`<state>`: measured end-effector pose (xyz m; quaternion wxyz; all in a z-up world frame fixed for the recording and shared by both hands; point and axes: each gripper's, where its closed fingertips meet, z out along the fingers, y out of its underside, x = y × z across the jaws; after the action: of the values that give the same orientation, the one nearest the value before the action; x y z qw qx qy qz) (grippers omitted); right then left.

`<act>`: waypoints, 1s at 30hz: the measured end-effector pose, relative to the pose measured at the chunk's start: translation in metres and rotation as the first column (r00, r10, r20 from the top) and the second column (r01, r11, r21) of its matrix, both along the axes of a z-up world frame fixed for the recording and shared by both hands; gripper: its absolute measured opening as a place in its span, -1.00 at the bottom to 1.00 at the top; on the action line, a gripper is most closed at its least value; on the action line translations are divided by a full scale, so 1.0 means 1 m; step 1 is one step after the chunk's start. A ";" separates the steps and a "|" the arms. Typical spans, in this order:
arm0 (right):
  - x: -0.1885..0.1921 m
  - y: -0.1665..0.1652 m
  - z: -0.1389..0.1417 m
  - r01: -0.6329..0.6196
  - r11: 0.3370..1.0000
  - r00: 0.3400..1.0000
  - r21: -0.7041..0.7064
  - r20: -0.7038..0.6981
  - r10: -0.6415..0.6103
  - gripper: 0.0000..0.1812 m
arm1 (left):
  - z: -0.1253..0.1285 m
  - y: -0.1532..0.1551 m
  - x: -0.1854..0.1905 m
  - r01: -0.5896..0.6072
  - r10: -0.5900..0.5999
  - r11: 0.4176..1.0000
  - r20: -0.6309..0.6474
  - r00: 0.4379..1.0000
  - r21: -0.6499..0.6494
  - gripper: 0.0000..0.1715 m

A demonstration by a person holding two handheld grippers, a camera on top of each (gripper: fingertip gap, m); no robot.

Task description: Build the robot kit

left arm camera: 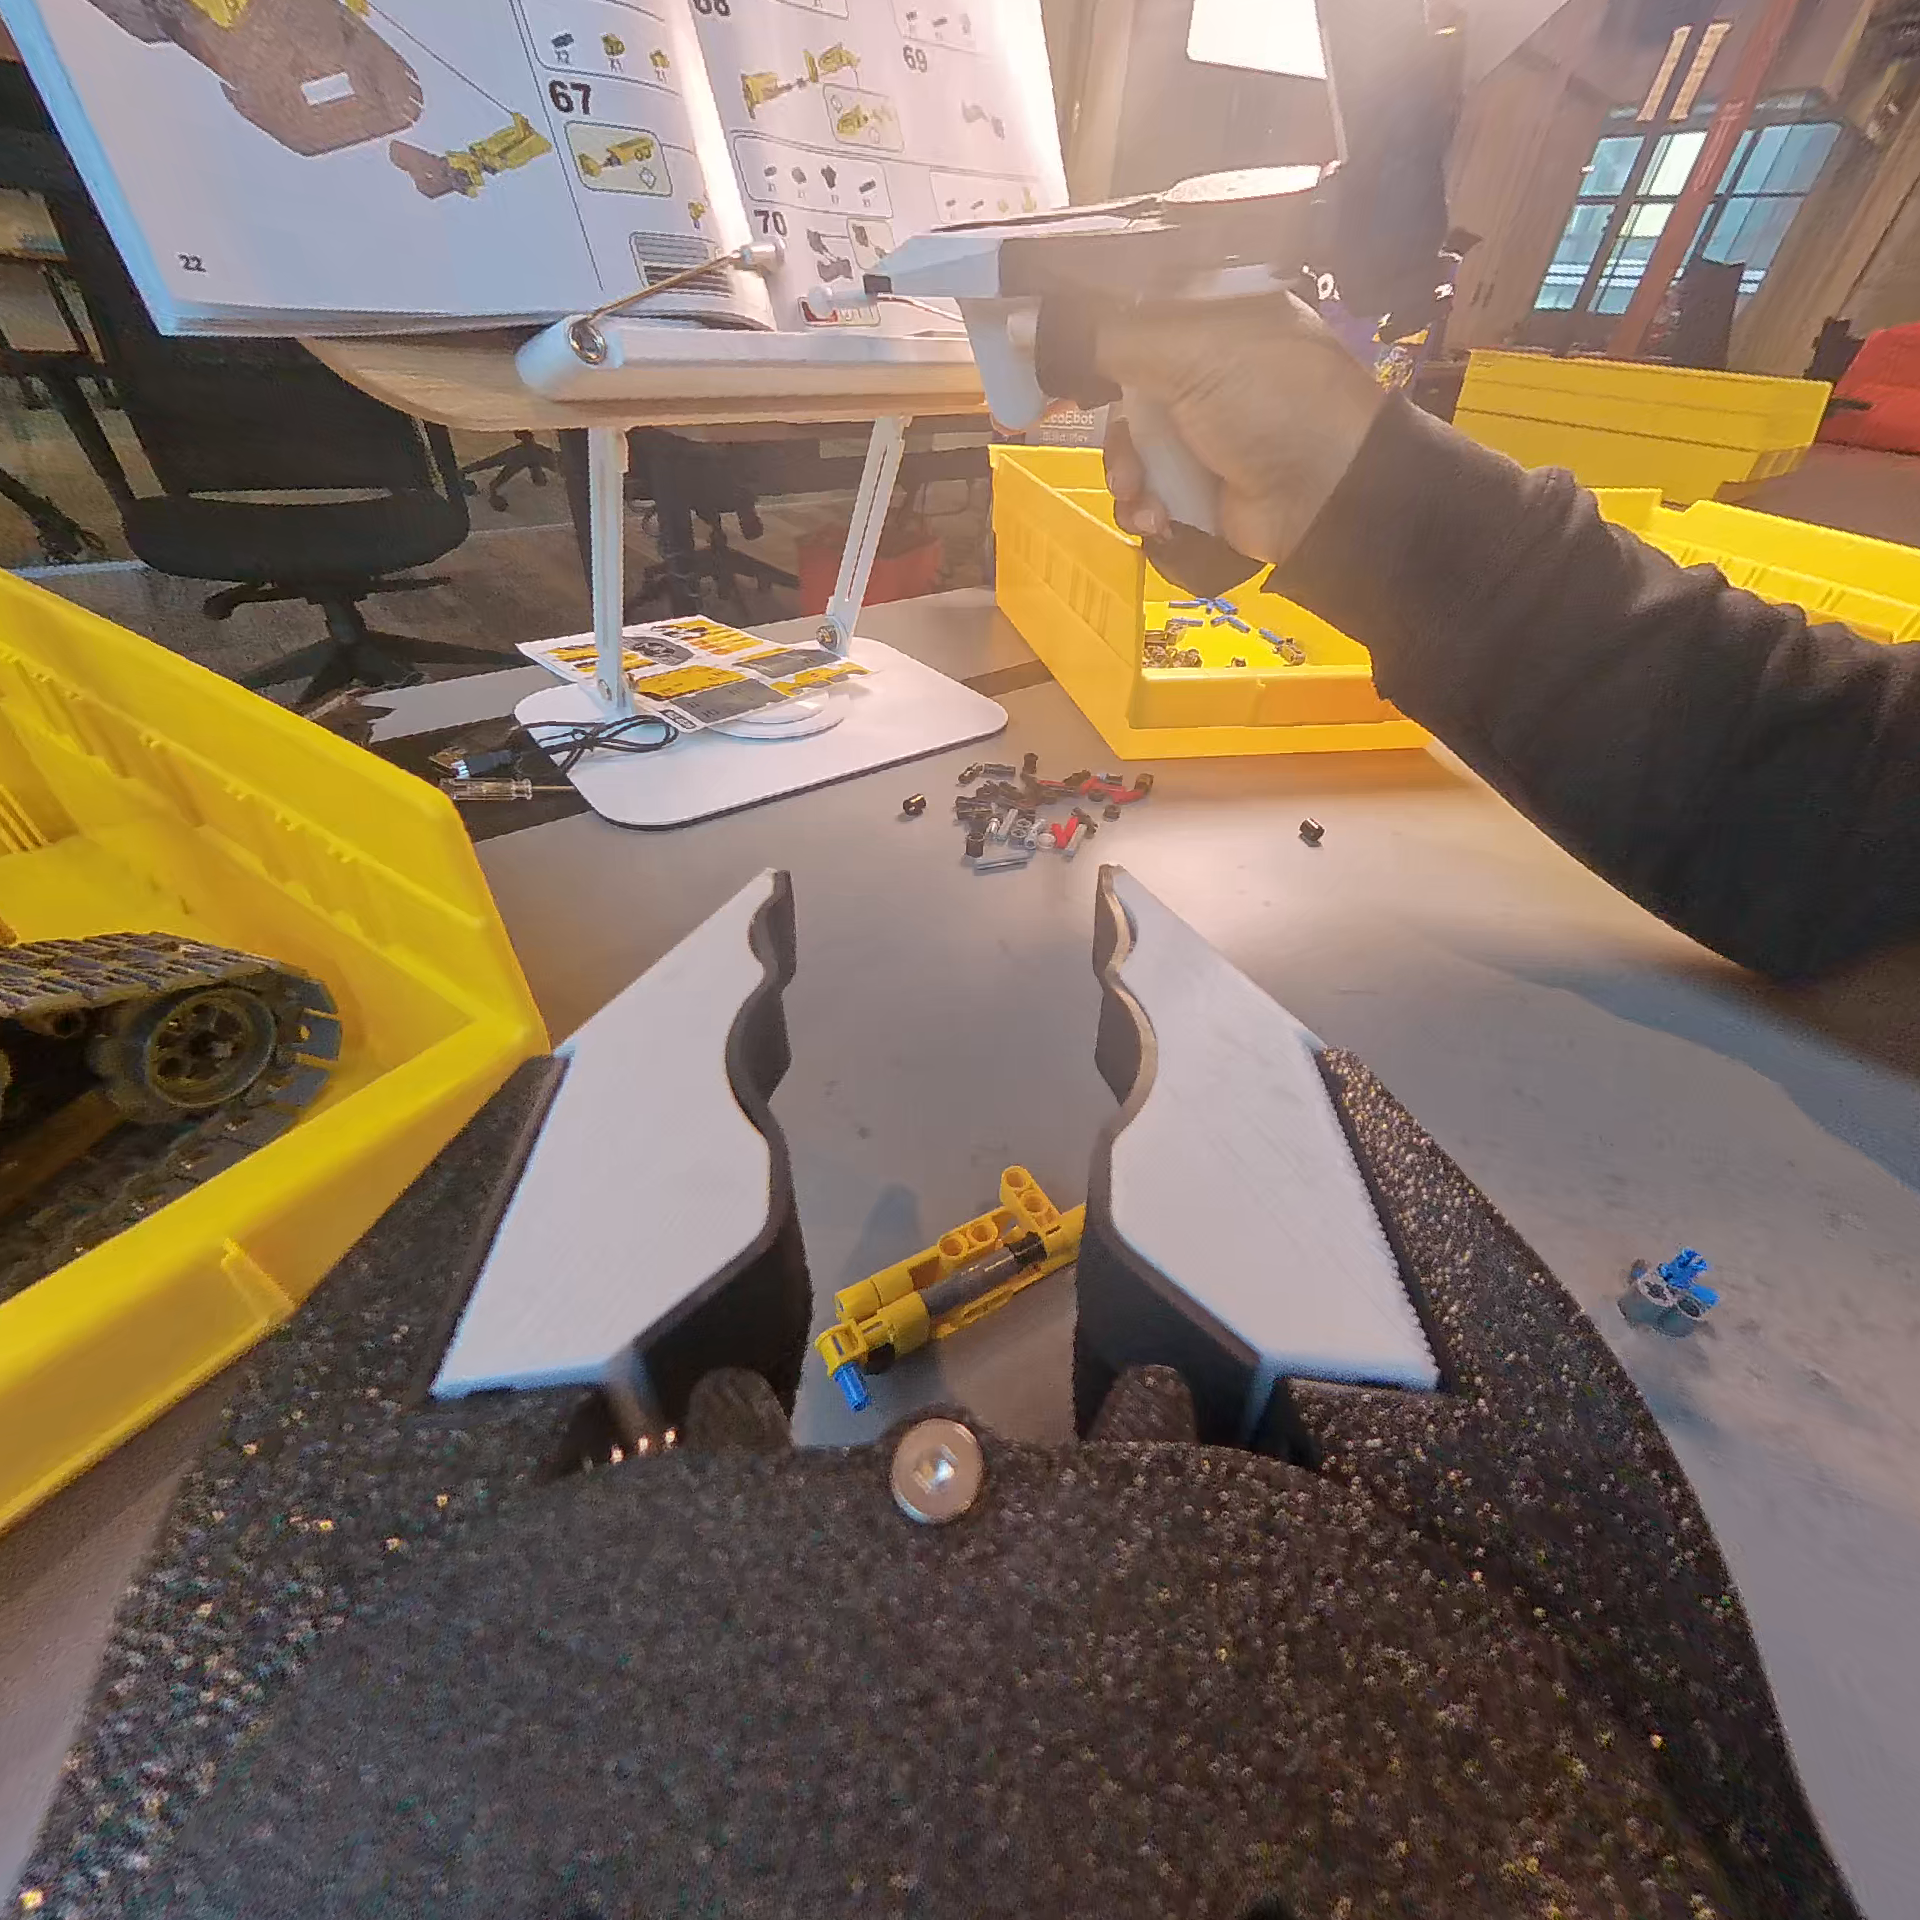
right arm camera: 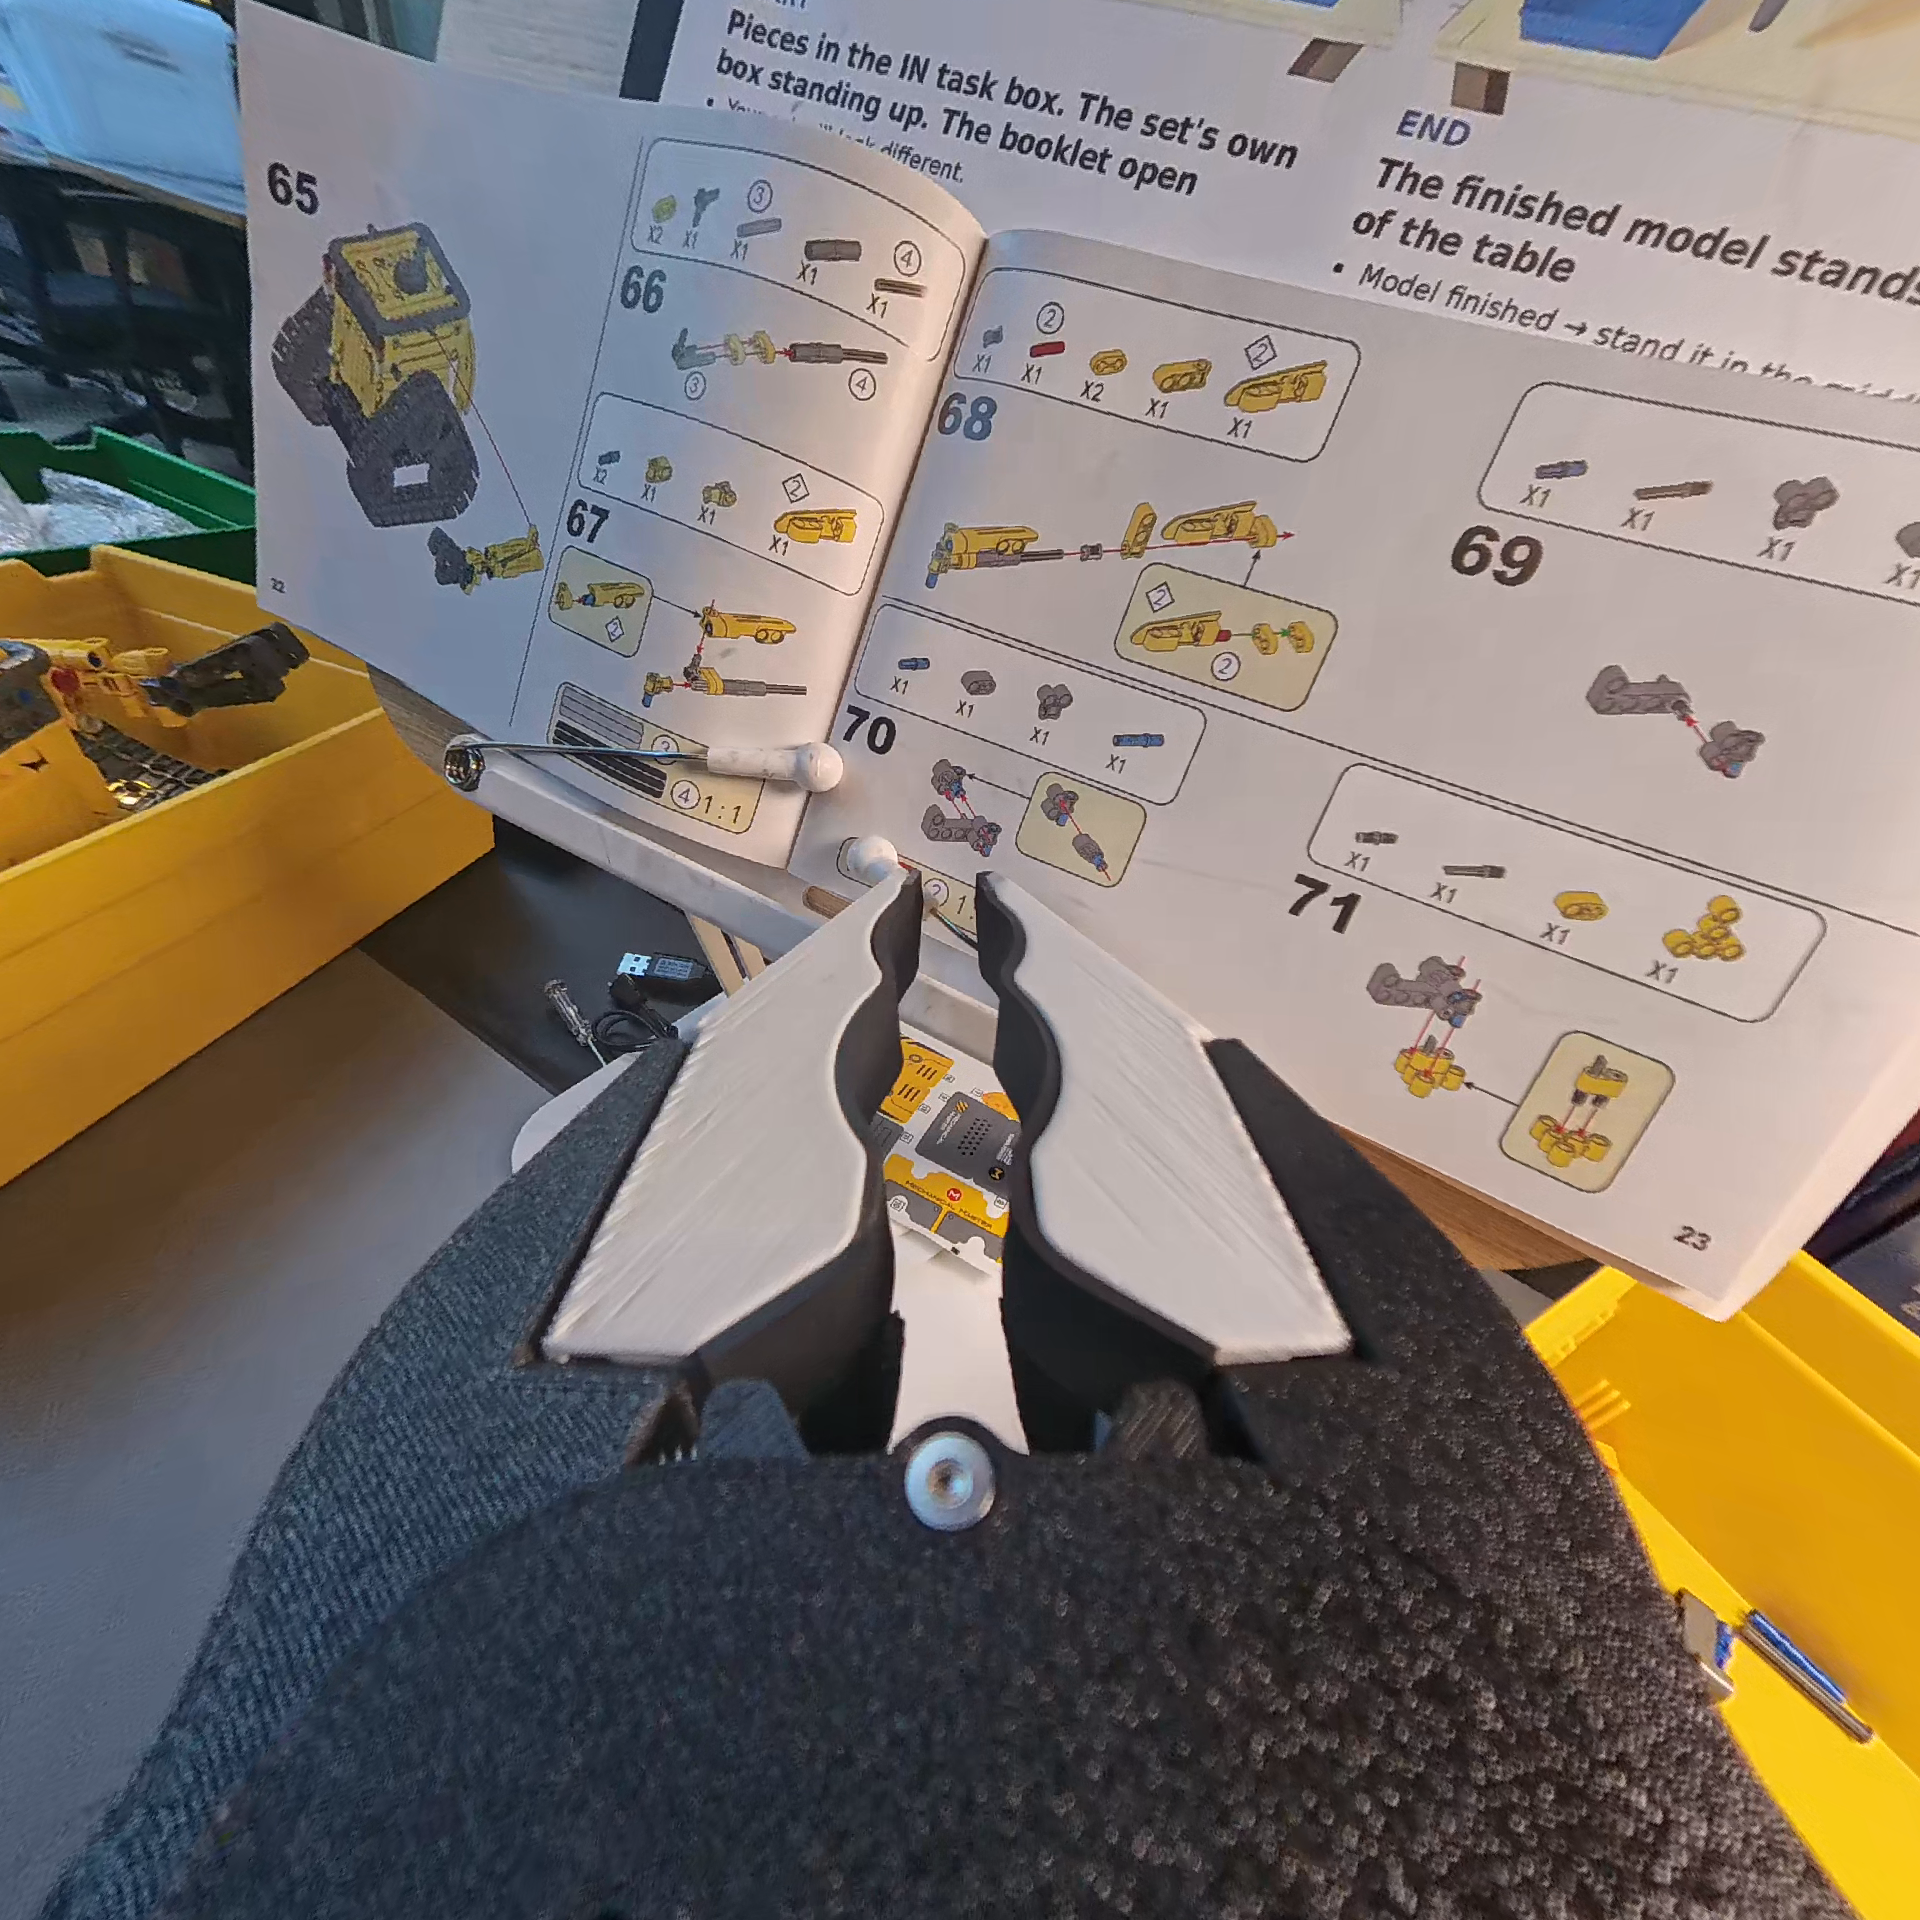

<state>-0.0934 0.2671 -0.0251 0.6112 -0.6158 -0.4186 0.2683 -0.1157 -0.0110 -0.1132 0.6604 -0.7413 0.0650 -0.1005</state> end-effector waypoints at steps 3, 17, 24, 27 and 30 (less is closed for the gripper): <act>0.000 0.000 0.000 -0.002 1.000 1.000 -0.001 -0.003 0.002 -0.89 | 0.000 0.000 0.002 0.007 -0.007 1.000 -0.006 1.000 0.000 -0.34; -0.001 0.000 0.000 -0.012 1.000 1.000 0.020 0.007 0.012 -0.90 | 0.000 0.000 0.005 0.018 -0.018 1.000 -0.010 1.000 -0.002 -0.34; 0.000 0.000 0.000 -0.021 1.000 1.000 0.015 0.005 0.020 -0.90 | -0.001 0.000 0.007 0.024 -0.024 1.000 -0.007 1.000 -0.004 -0.34; 0.001 0.000 0.000 -0.025 0.999 1.000 0.019 0.011 0.025 -0.86 | -0.001 -0.001 0.009 0.031 -0.031 1.000 -0.007 1.000 -0.004 -0.34; 0.007 0.004 0.001 -0.026 1.000 1.000 0.005 0.008 0.026 -0.80 | -0.001 -0.001 0.010 0.035 -0.035 0.999 -0.008 0.999 -0.005 -0.33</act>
<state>-0.0865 0.2709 -0.0240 0.6075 -0.6100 -0.4296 0.2726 -0.1061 -0.0120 -0.1138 0.6567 -0.7419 0.0803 -0.1090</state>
